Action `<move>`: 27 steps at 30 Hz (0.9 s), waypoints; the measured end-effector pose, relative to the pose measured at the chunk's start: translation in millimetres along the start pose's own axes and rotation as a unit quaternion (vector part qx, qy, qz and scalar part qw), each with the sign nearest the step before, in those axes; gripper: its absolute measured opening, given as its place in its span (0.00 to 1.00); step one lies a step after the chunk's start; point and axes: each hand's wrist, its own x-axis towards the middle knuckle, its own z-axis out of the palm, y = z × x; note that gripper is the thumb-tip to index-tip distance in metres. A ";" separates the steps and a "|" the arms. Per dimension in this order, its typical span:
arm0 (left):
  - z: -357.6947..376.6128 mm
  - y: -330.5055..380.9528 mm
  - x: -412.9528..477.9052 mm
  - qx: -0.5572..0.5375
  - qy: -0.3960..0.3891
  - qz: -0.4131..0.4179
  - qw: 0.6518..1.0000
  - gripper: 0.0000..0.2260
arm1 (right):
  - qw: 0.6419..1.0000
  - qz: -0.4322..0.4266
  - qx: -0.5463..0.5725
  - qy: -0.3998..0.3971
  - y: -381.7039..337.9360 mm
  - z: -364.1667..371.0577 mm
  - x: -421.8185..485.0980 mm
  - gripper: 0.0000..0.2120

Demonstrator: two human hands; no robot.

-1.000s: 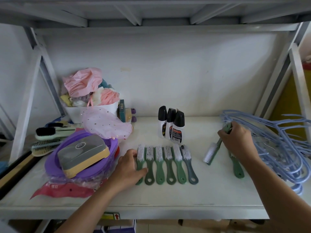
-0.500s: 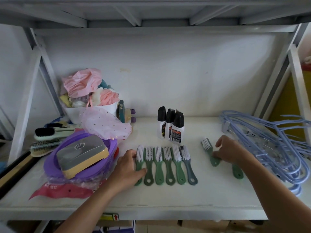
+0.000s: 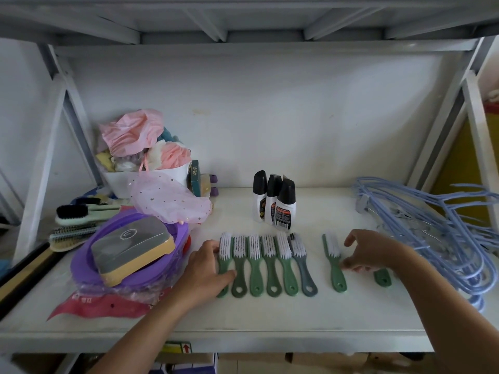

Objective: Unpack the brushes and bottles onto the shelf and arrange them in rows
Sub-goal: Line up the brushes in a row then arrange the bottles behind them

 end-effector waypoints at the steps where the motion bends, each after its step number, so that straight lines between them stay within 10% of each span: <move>1: 0.1 0.2 0.3 -0.001 0.000 0.000 1.000 0.26 | 1.000 -0.003 0.002 0.024 1.3 0.6 1.9 0.30; 27: 3.4 -4.4 2.6 0.006 0.001 -0.011 1.000 0.27 | 0.985 -0.135 -0.012 0.104 -31.0 35.9 8.5 0.36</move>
